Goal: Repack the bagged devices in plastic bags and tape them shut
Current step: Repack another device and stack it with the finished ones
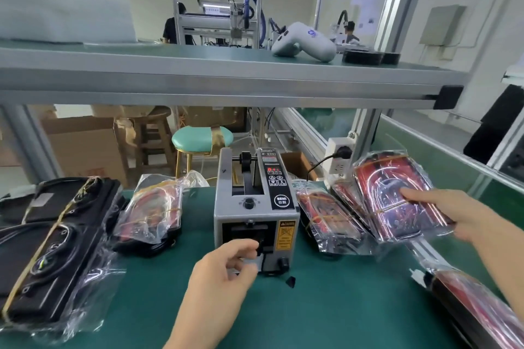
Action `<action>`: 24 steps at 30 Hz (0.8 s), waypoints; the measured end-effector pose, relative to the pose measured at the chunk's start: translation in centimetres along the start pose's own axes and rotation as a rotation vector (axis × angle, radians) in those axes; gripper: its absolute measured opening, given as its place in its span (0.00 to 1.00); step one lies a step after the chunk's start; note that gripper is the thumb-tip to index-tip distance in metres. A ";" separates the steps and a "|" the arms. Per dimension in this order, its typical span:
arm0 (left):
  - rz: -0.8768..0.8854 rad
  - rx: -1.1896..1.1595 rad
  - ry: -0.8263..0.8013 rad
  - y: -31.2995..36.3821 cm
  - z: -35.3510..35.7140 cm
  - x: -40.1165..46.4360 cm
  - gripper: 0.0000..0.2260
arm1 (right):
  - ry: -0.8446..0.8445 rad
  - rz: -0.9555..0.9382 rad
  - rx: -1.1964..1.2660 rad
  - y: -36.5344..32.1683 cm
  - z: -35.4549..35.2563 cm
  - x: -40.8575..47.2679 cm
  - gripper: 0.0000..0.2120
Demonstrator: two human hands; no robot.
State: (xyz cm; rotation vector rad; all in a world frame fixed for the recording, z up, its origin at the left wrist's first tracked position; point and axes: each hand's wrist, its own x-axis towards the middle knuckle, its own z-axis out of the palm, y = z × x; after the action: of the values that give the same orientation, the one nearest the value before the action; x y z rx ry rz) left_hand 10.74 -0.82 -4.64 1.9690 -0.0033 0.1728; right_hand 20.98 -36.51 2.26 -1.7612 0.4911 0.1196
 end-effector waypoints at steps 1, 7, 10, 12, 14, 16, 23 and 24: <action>0.013 -0.054 0.008 0.1 -0.2 -0.2 0.14 | -0.019 -0.035 0.025 0.1 -0.1 -1.9 0.24; -0.005 -0.594 -0.250 2.6 -0.5 -1.5 0.37 | -0.390 -0.226 0.172 4.8 3.9 -13.0 0.33; 0.031 -0.662 -0.430 3.6 -1.1 -2.6 0.46 | -0.537 -0.362 0.105 7.6 9.6 -15.6 0.31; 0.049 -0.718 -0.368 3.5 -2.2 -3.8 0.39 | -0.622 -0.364 0.104 8.9 12.8 -16.6 0.27; 0.011 -0.783 -0.204 2.7 -3.3 -5.2 0.37 | -0.636 -0.380 0.093 10.0 15.1 -17.2 0.26; 0.002 -0.768 -0.021 1.9 -3.7 -6.7 0.38 | -0.537 -0.404 0.044 10.6 17.2 -17.4 0.25; 0.171 -0.278 0.647 0.4 -0.9 -9.5 0.40 | -0.475 -0.711 0.013 8.7 21.0 -20.8 0.30; 0.164 -0.253 0.678 0.7 -0.3 -9.8 0.40 | -0.601 -0.686 0.049 8.5 21.2 -21.1 0.32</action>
State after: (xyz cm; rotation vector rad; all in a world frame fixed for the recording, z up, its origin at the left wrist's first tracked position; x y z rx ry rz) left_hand 0.93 -1.59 -5.13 1.5768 0.2433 0.8946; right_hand 2.46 -12.23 -3.67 -1.6522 -0.5400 0.1389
